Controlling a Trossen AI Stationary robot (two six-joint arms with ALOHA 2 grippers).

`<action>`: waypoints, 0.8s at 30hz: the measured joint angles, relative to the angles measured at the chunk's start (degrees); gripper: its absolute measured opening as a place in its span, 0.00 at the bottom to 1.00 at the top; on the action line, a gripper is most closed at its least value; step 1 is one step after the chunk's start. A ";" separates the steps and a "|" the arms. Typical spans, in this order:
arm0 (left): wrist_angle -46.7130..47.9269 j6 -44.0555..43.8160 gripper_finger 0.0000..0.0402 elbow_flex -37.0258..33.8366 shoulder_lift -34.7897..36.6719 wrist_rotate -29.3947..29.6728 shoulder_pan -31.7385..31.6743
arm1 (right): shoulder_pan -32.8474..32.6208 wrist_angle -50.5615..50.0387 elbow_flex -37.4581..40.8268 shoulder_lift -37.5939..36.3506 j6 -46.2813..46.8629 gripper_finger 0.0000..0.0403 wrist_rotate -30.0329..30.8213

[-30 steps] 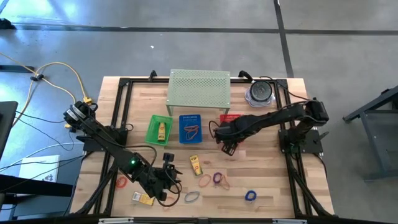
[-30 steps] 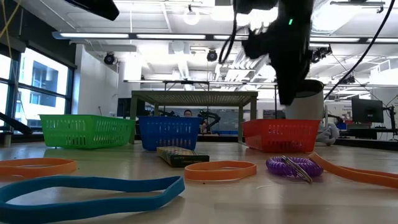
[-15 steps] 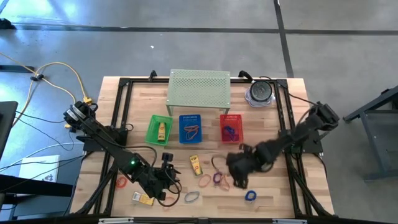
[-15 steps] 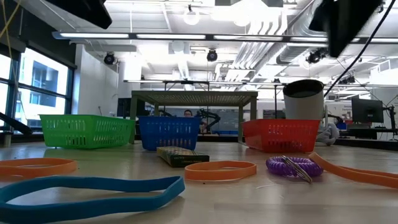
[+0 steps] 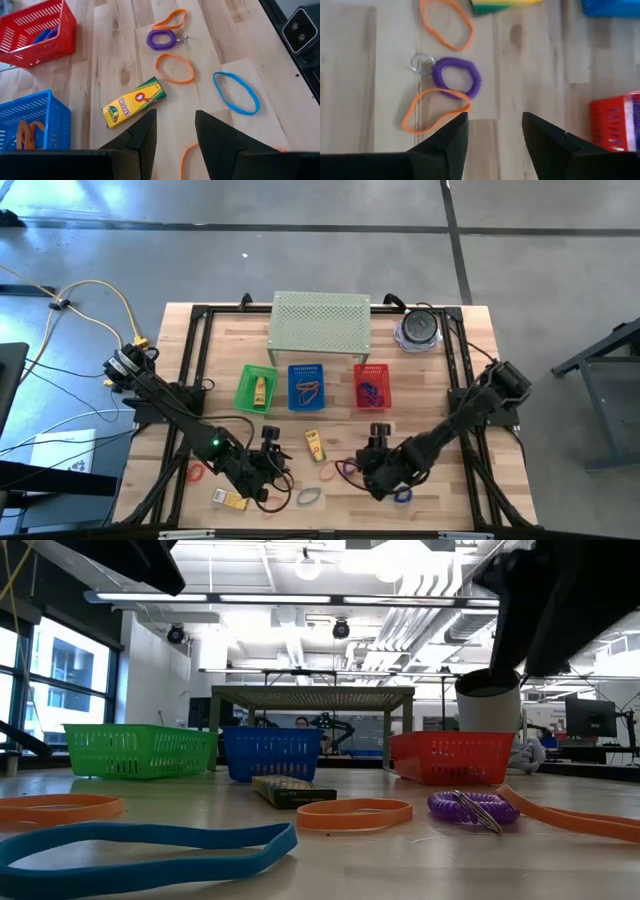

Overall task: Pick & Place Office Desk Supplies
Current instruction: Put the orange rubber band into the blue bin

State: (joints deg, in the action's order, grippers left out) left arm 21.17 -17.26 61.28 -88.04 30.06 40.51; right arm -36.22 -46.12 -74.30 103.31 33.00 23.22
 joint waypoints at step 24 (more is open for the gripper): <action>-4.28 1.11 0.32 0.00 0.01 -0.02 -0.17 | 3.90 6.78 2.77 5.98 3.11 0.43 -9.42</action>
State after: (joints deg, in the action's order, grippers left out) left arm 16.88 -16.14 61.28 -88.03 30.04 40.35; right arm -32.32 -39.33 -71.53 109.30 36.10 13.81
